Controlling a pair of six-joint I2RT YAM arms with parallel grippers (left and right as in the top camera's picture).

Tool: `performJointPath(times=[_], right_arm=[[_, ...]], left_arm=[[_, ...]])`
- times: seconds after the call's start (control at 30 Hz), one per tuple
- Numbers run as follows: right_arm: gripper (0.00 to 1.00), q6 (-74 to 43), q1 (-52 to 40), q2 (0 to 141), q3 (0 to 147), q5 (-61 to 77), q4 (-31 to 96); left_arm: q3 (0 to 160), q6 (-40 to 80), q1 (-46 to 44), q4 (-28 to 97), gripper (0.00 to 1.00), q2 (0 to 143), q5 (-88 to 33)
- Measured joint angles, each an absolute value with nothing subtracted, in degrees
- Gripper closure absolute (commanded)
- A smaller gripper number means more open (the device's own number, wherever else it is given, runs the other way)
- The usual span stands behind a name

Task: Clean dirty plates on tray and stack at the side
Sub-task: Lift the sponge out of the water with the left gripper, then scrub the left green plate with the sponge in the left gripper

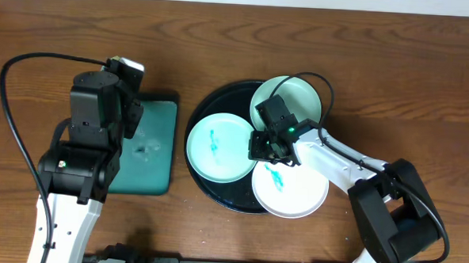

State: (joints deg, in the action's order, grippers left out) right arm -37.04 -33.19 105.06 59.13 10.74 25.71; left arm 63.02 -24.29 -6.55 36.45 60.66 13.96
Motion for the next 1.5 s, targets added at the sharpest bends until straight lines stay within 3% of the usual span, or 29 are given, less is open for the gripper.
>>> performJointPath(times=[0.33,0.6,0.9,1.5], right_arm=[[0.99,-37.04,-33.19,105.06,59.13,10.74,25.74],[0.99,-37.04,-33.19,105.06,59.13,10.74,25.76],[0.99,-37.04,-33.19,105.06,59.13,10.76,25.76],[0.99,-37.04,-33.19,105.06,59.13,10.81,25.78]], left_arm=[[63.02,-23.20,-6.55,36.69,0.93,61.23,14.59],[63.02,-6.83,-4.45,40.16,0.93,73.76,11.94],[63.02,6.66,-2.00,42.78,0.93,88.77,-0.82],[63.02,15.40,-1.26,47.57,0.93,89.80,-7.44]])
